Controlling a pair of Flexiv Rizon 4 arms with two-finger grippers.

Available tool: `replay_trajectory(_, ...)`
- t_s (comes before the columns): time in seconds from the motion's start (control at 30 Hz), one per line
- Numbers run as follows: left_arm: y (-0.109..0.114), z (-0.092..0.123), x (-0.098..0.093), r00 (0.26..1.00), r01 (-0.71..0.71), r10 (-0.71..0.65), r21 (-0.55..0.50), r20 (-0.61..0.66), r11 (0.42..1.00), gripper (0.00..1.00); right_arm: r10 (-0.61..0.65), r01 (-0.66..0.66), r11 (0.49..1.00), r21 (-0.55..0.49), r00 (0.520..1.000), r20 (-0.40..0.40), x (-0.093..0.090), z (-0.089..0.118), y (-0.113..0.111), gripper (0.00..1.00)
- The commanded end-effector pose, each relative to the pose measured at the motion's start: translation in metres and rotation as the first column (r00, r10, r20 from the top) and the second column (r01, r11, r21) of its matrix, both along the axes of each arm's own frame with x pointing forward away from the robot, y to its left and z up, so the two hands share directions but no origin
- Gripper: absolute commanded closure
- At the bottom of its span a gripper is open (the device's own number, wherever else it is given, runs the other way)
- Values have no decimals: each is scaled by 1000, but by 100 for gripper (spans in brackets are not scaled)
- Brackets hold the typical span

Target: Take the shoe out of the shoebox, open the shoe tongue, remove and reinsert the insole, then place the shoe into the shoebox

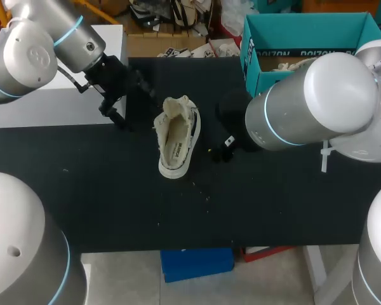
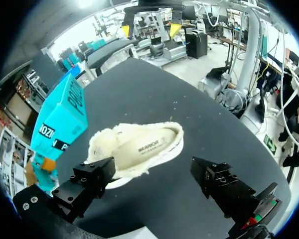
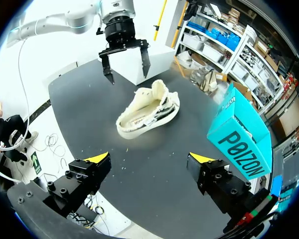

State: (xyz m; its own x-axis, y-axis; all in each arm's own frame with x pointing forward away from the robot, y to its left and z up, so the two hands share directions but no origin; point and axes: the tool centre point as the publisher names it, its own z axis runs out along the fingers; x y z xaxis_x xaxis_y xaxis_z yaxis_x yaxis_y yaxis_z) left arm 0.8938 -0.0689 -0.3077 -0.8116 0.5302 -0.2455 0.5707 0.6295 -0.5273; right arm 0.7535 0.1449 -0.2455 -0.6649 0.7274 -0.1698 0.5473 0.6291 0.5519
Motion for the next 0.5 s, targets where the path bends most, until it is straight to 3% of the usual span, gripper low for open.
replay_trajectory(0.03,-1,0,-1,1000,-1,1,5,2,1000,0,0,0,1000,2,1000,1,-1,-1,-1,0)
replay_trajectory(0.5,-2,-1,4,999,-17,16,-5,-28,1000,0,0,0,1000,2,1000,1,-1,-1,-1,0)
